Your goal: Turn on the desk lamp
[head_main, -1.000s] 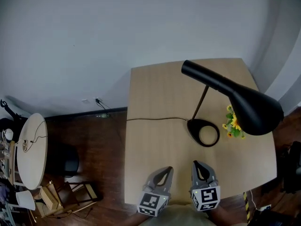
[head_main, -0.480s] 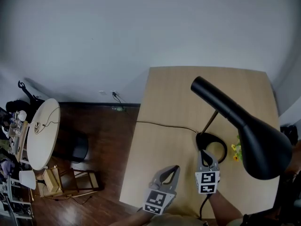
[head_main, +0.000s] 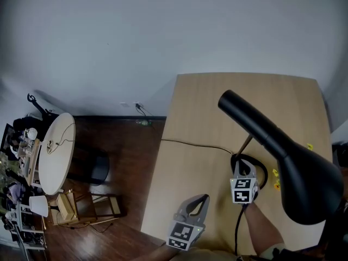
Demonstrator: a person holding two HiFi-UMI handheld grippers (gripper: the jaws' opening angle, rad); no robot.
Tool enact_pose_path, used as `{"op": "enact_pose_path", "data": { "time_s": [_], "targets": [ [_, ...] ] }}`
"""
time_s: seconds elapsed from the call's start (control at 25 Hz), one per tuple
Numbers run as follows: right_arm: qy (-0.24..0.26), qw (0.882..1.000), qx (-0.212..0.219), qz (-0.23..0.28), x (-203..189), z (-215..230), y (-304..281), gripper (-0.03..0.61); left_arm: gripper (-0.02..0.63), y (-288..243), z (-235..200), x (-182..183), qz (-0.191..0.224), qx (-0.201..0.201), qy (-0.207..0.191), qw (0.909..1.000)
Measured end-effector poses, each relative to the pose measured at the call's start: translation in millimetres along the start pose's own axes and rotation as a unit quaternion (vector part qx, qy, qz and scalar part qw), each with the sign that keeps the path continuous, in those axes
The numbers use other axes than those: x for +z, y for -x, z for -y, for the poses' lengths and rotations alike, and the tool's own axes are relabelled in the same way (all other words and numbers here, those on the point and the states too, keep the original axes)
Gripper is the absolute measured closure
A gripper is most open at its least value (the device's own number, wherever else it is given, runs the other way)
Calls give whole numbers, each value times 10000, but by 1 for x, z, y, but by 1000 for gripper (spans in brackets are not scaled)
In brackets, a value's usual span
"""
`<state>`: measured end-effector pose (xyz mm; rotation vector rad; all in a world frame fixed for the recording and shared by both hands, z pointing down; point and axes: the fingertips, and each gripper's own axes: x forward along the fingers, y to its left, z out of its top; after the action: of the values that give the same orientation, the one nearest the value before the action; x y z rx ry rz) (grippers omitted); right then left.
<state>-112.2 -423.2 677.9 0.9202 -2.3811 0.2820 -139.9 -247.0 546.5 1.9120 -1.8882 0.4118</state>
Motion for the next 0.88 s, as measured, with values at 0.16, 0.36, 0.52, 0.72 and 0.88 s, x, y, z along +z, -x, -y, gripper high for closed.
{"op": "enact_pose_path", "data": {
  "time_s": [0.16, 0.36, 0.52, 0.72, 0.88],
  "targets": [
    [-137, 9994, 67, -325, -16, 3, -11, 578, 614, 0, -2, 0, -3, 28, 35, 10000],
    [-124, 9993, 71, -352, -16, 1, -13, 578, 614, 6, -10, -4, 76, 115, 106, 9998],
    [-244, 9991, 123, -338, -11, 4, -5, 578, 614, 12, -8, 1, 168, 20, 106, 9998],
    [-390, 9991, 34, 154, 10, -2, 32, 578, 614, 19, -8, 6, 296, -87, 86, 9995],
    [-613, 9969, 52, 482, 19, -21, 82, 578, 614, 26, -8, 6, 427, -221, 90, 9988]
  ]
}}
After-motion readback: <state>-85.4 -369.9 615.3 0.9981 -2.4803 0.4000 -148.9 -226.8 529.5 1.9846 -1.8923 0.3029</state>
